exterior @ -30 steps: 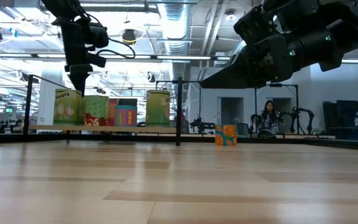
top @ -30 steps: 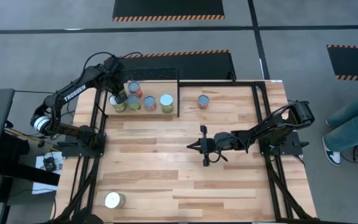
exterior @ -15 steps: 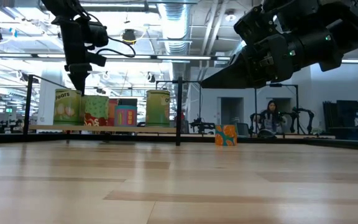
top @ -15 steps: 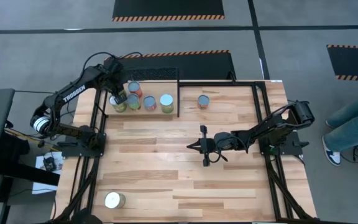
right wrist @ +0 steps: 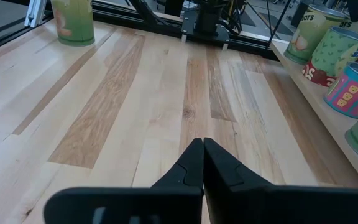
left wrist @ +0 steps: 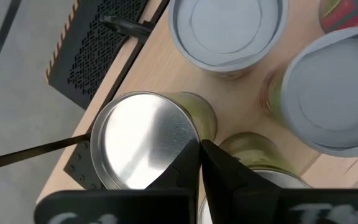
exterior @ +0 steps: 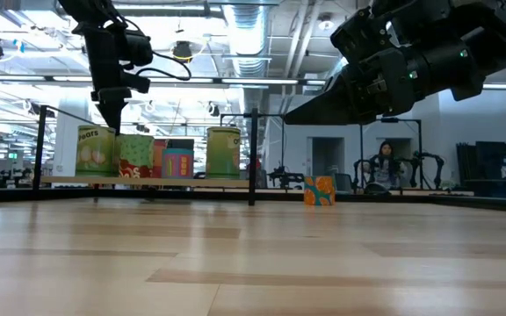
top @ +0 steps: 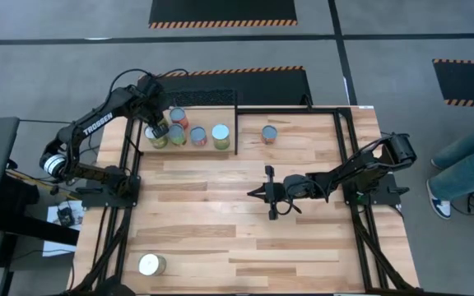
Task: Pick and place cans onto a shelf
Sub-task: Put the canned pears on the shelf, then put the small canned oranges on the shelf
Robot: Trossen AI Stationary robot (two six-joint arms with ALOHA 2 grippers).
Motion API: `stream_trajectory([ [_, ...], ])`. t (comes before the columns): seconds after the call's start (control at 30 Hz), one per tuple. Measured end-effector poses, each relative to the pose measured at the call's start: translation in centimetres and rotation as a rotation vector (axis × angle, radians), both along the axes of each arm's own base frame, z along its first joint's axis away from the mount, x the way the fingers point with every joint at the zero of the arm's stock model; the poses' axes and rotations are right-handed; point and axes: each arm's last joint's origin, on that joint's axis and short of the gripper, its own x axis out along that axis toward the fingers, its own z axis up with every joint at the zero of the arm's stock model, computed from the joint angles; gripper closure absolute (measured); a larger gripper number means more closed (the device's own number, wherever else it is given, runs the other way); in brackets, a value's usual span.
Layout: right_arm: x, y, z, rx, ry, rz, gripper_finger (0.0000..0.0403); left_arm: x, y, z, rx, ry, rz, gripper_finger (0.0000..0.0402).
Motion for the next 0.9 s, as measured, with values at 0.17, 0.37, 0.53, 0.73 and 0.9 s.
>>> stream_trajectory([
  [0.17,0.0,0.0,0.0,0.0,0.0,0.0,0.0387,0.0,0.0,0.0,-0.004,0.004,0.002,0.0401],
  [0.37,0.0,0.0,0.0,0.0,0.0,0.0,0.0384,-0.1,-0.1,0.0,-0.011,-0.001,0.022,0.0384],
  [0.53,0.0,0.0,0.0,0.0,0.0,0.0,0.0386,0.1,-0.3,-0.1,-0.019,0.004,0.014,0.035],
  [0.73,0.0,0.0,0.0,0.0,0.0,0.0,0.0384,0.3,-0.7,0.6,-0.003,-0.007,-0.007,0.032],
  [0.9,0.0,0.0,0.0,0.0,0.0,0.0,0.0387,0.1,-1.0,2.8,0.073,-0.06,-0.01,0.031],
])
